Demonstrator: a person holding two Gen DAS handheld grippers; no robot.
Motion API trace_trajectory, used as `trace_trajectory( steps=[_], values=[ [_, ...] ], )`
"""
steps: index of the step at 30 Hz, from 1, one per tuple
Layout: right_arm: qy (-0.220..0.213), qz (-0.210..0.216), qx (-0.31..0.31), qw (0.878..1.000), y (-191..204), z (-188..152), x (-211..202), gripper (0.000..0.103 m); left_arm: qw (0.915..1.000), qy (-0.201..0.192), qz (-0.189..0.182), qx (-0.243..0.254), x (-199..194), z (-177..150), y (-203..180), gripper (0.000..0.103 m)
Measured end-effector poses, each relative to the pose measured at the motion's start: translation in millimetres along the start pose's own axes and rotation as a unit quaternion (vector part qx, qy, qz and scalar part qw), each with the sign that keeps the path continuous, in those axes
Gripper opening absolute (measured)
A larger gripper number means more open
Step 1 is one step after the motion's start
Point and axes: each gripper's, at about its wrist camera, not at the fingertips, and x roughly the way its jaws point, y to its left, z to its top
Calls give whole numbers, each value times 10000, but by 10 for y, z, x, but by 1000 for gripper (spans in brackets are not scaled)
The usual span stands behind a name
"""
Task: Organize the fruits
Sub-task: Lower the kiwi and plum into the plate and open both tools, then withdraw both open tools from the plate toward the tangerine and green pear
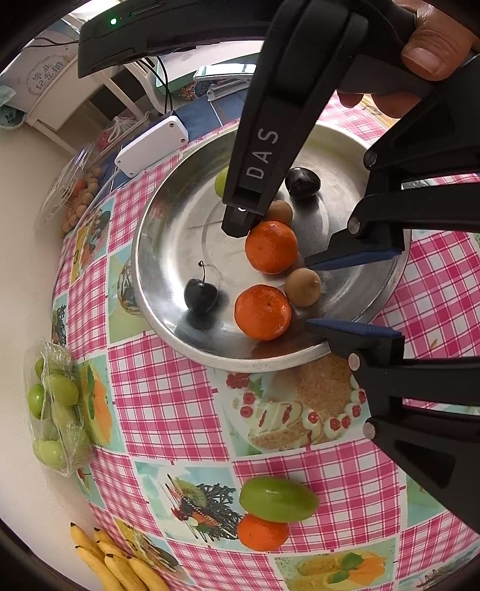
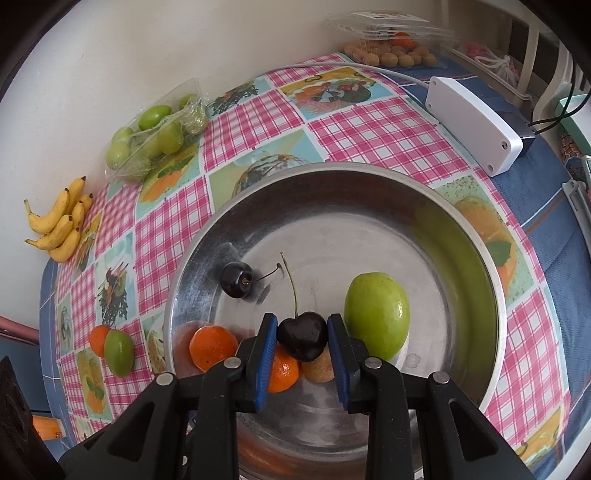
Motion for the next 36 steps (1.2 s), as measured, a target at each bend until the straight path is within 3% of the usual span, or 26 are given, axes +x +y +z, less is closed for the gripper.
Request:
trace_trajectory(
  steps=[5,7,9,16,20,26,36],
  values=[
    [29,-14,-9,10000,-1,-2,6,36,10000,-51,30,1,-73,1,22,31],
    [15,-7,-36,10000,7,1,-12,52,10000,-92,23,-28,-120,7,39,32],
    [-28,32,-72,10000,24,7,-58,58,9999,-109,40,-54,-167,7,67,35],
    [-308,40,-194,9993,75,31,-297,62,9982,-295,225,-477,-379,29,297,47],
    [-396,26,-241,9989,88,39,-383,67,9948,-405,460,-815,-456,36,467,48],
    [-333,-29,-345,9988,138,16,-348,68,9862,-585,692,-1387,-562,23,767,55],
    [-276,-45,-547,9981,226,-14,-317,68,9719,-832,813,-2046,-702,-33,1094,55]
  ],
)
